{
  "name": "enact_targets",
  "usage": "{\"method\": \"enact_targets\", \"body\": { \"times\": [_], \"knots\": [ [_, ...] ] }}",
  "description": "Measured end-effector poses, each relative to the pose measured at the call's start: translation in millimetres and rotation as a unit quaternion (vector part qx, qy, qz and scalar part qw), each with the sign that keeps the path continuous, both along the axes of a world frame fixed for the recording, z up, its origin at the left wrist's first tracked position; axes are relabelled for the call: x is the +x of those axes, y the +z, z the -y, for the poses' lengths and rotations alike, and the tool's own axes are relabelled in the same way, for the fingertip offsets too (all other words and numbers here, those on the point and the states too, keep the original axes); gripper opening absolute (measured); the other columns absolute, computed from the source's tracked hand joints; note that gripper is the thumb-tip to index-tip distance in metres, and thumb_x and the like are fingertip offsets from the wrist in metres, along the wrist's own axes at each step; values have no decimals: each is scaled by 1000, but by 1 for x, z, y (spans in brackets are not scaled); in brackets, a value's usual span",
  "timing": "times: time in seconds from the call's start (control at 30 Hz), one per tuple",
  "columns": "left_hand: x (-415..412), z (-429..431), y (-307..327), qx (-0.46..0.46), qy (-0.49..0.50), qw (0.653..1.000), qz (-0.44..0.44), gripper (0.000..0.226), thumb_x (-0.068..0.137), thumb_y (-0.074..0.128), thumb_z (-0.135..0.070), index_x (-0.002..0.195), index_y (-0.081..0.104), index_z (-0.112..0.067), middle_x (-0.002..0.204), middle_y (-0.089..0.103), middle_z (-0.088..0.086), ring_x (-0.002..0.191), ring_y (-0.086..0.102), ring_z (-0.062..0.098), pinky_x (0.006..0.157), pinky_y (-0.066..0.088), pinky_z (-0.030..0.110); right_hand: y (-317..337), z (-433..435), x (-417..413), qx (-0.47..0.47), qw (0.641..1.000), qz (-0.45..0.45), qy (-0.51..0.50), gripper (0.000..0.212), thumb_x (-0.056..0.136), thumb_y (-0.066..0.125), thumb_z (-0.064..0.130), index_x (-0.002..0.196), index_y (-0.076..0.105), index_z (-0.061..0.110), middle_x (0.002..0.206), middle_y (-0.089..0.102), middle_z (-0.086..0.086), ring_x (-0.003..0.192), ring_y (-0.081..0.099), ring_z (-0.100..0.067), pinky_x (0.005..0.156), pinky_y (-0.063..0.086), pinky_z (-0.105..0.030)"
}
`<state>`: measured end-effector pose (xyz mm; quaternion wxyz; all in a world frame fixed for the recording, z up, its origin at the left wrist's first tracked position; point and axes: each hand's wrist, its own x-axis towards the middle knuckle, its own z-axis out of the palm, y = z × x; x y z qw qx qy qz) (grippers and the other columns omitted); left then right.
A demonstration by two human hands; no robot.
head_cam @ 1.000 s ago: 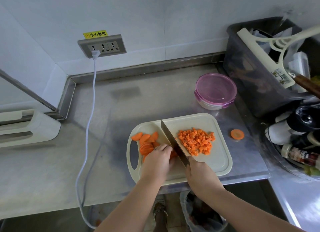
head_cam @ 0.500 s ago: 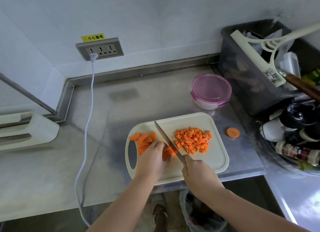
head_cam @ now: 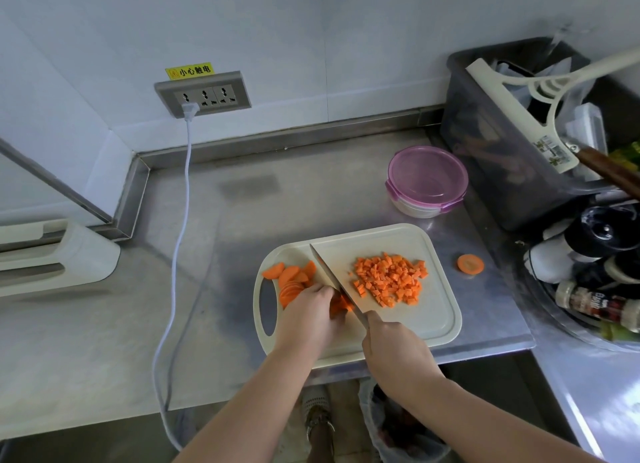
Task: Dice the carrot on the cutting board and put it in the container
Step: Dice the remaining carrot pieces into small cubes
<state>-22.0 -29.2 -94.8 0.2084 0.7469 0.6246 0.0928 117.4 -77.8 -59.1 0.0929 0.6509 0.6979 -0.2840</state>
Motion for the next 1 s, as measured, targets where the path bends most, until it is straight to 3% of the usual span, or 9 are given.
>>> {"method": "enact_targets", "body": {
  "times": [0.33, 0.53, 0.67, 0.87, 1.0],
  "knots": [
    [-1, 2, -1, -8, -3, 1000, -16, 26, 87, 62, -30, 111, 59, -22, 113, 63, -6, 101, 60, 12, 75, 47, 22, -8, -5, -5, -37, 997, -24, -61, 38, 100, 36, 9, 136, 34, 18, 101, 62, -4, 87, 62, -20, 71, 52, -30],
    [4, 4, 5, -3, 25, 1000, 4, 33, 88, 62, -34, 118, 52, -24, 115, 62, -8, 102, 61, 9, 71, 42, 17, -12, -7, 3, -38, 990, -78, -110, 26, 102, 33, 18, 124, 46, 19, 103, 62, -3, 91, 63, -18, 83, 55, -34],
    [6, 3, 8, -14, 37, 999, 19, 32, 88, 62, -35, 116, 51, -25, 114, 63, -10, 103, 60, 8, 72, 42, 16, -10, -8, 10, -15, 985, -122, -119, 25, 103, 32, 22, 115, 52, 15, 95, 58, -2, 83, 58, -15, 72, 48, -25],
    [0, 7, 14, -42, 56, 997, 8, 32, 88, 62, -32, 117, 51, -23, 117, 59, -10, 105, 58, 11, 73, 42, 22, 0, -4, 13, 19, 988, -111, -102, 24, 101, 32, 21, 118, 48, 15, 86, 61, -5, 78, 60, -23, 65, 47, -33],
    [-6, 11, 17, -44, 52, 995, -71, 33, 87, 58, -42, 114, 56, -24, 120, 55, -9, 108, 57, 16, 70, 40, 27, 0, 1, 7, 10, 994, -87, -70, 28, 102, 32, 23, 126, 45, 19, 86, 63, -3, 77, 64, -22, 71, 56, -39]
  ]
}}
